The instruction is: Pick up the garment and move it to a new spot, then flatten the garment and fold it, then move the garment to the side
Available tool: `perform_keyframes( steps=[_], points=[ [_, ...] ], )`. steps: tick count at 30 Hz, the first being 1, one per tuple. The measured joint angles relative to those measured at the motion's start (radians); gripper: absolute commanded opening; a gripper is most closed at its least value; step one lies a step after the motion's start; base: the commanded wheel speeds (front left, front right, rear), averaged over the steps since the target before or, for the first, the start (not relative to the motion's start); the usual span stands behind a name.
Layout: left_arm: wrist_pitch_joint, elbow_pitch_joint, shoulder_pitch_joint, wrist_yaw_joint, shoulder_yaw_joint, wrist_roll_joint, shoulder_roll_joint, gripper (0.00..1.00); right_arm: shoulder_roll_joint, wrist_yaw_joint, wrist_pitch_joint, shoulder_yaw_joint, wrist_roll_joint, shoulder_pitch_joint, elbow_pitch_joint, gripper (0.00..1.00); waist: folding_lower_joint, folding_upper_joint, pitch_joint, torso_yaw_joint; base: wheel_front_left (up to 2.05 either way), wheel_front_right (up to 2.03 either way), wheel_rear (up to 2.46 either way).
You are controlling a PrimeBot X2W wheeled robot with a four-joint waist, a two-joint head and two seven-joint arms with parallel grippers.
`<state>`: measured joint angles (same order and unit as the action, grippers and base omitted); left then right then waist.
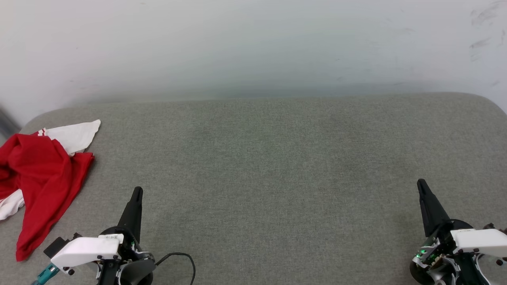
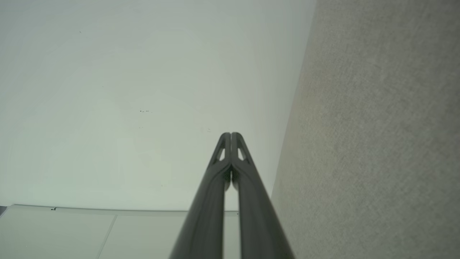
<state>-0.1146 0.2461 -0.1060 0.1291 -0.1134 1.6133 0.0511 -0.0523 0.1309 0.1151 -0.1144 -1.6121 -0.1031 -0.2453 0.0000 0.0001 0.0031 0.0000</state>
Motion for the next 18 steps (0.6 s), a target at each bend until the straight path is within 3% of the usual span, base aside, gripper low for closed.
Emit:
perform_keyframes(
  steps=[18],
  points=[
    [0.0, 0.0, 0.0, 0.0, 0.0, 0.0, 0.0, 0.0, 0.0, 0.0, 0.0, 0.0, 0.0, 0.0, 0.0, 0.0, 0.0, 0.0, 0.0, 0.0, 0.0, 0.0, 0.0]
  ],
)
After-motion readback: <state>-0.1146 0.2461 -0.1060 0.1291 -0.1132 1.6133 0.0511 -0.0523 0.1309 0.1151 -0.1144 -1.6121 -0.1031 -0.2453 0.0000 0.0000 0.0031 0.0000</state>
